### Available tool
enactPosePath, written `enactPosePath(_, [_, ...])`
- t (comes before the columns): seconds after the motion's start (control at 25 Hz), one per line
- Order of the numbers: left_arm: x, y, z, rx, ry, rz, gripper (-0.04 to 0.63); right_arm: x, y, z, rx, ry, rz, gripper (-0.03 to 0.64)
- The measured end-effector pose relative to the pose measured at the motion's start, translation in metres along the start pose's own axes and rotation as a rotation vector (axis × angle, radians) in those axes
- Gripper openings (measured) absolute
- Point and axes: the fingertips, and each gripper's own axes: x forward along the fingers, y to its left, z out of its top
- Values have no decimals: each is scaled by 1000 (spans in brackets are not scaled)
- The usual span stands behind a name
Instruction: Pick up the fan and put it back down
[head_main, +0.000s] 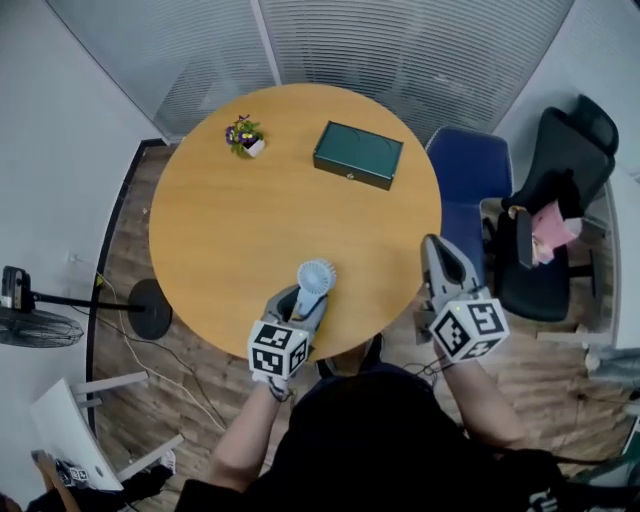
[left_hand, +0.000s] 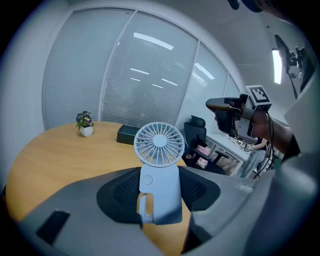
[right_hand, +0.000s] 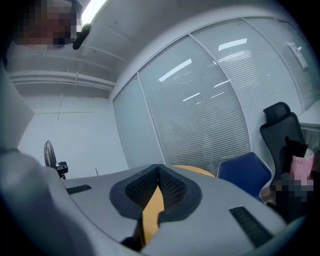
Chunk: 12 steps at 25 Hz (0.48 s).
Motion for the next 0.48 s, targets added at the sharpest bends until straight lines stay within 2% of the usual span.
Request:
enactPosePath(0.24, [7,-8,-12,65,42,-84,213,-31,8,1,-16,-17,-93,6])
enactPosePath(0.48, [30,-18,-43,158,133,-156,213,-63,7,-8,-15,-19,-185,6])
